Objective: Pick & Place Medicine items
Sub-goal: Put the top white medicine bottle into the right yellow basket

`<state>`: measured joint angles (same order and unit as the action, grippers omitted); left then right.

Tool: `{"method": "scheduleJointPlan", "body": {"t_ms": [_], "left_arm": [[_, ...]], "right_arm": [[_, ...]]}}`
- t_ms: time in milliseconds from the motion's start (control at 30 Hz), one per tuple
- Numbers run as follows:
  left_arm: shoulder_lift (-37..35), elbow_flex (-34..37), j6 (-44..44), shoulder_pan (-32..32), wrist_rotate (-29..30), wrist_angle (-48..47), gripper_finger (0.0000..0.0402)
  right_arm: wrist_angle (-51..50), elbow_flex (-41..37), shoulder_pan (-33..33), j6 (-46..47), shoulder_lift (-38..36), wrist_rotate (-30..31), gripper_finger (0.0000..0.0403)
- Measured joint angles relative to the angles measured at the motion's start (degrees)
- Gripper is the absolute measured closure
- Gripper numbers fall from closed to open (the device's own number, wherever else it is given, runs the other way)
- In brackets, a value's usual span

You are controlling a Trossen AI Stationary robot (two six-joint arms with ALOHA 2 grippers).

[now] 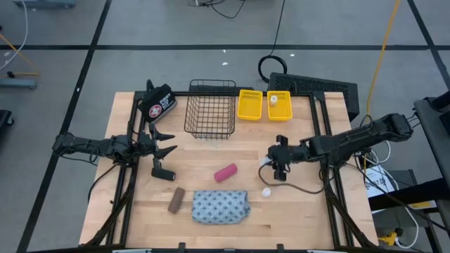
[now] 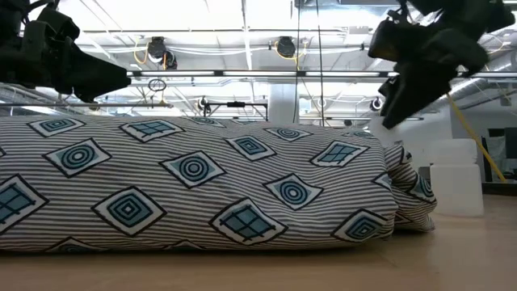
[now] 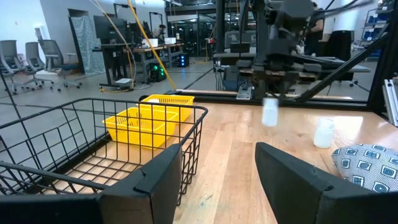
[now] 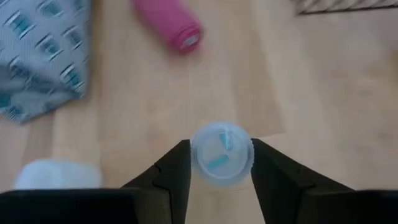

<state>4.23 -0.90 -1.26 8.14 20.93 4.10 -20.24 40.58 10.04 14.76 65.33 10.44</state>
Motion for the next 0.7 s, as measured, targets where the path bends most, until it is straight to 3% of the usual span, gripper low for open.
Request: {"method": "scheduleJointPlan", "body": {"t_ms": [267,433,700], "left_arm": [[-0.02,-0.01,0.02,0.00,0.02,0.02,0.0188],[0.00,-0.01,0.00,-0.01,0.00,0.00,0.0188],[0.00,-0.01,0.00,-0.01,0.02,0.01,0.0188]], "right_arm": [[-0.87,0.19,-13.38,-2.12,-4.55,-0.27,0.0270],[-8.03,4.40,-23.43,-2.42,-4.82,-0.13,0.0270],[-8.36,9.64,-38.45,-7.22,-4.69,-0.26,0.0270]]}}
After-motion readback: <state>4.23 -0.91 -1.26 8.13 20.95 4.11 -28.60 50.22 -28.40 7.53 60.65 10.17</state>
